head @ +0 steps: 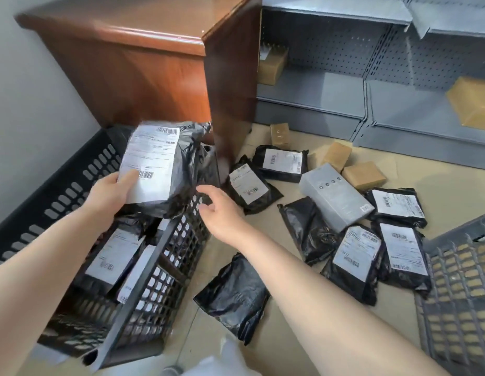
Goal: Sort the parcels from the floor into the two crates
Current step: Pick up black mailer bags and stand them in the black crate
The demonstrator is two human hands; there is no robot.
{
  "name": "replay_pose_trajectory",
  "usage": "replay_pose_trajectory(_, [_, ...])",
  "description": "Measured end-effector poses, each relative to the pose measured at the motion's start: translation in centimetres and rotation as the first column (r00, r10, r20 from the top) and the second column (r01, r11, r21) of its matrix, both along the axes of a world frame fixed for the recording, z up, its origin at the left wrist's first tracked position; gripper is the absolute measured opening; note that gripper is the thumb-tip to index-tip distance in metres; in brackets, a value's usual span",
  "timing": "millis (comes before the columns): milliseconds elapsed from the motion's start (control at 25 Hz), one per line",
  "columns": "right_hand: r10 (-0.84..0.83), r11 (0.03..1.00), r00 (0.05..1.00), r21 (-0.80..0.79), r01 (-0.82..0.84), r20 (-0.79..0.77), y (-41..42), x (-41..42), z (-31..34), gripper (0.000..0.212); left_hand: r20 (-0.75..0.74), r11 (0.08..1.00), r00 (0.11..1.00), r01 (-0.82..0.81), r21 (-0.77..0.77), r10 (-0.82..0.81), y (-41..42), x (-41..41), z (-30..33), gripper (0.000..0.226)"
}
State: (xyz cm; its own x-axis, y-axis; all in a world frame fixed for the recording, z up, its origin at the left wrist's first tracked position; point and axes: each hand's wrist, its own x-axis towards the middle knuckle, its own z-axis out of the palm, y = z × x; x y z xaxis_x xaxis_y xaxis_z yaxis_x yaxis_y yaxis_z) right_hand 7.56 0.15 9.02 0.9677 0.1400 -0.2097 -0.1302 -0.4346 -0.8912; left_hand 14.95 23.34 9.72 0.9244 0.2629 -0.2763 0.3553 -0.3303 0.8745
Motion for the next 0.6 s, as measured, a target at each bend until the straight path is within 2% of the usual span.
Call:
replay_pose_trajectory(120, [-0.009, 0.998, 0.994, -0.064, 0.016, 0.107, 2.8, 0.9, -1.6, 0.048, -0.092, 0.995, 0.99, -0.103, 0.004, 0.103, 3.2, 0.5, -2.3, 0.039])
replay_pose_trajectory(280, [0.009, 0.992, 0.999, -0.123, -0.005, 0.033, 3.8, 1.7, -3.2, 0.053, -0.146, 0.986, 0.976, -0.153, 0.062, 0.16, 4.6, 0.4, -4.7, 0.028])
replay_pose_trajectory(360, [0.032, 0.991, 0.999, -0.134, -0.028, 0.022, 4.0, 1.6, -4.0, 0.058, -0.164, 0.984, 0.972, -0.153, 0.095, 0.167, 4.8, 0.5, -6.2, 0.024])
replay_pose_trajectory(480, [0.044, 0.982, 0.995, -0.189, -0.027, 0.089, 4.4, 1.9, -5.0, 0.061, -0.182, 0.982, 0.972, -0.127, 0.14, 0.151, 4.6, 1.1, -7.6, 0.017])
replay_pose_trajectory(600, [0.033, 0.962, 0.986, -0.272, 0.014, 0.166, 4.3, 2.2, -5.2, 0.06, -0.21, 0.982, 0.971, -0.081, 0.173, 0.117, 3.7, 2.1, -9.1, 0.02])
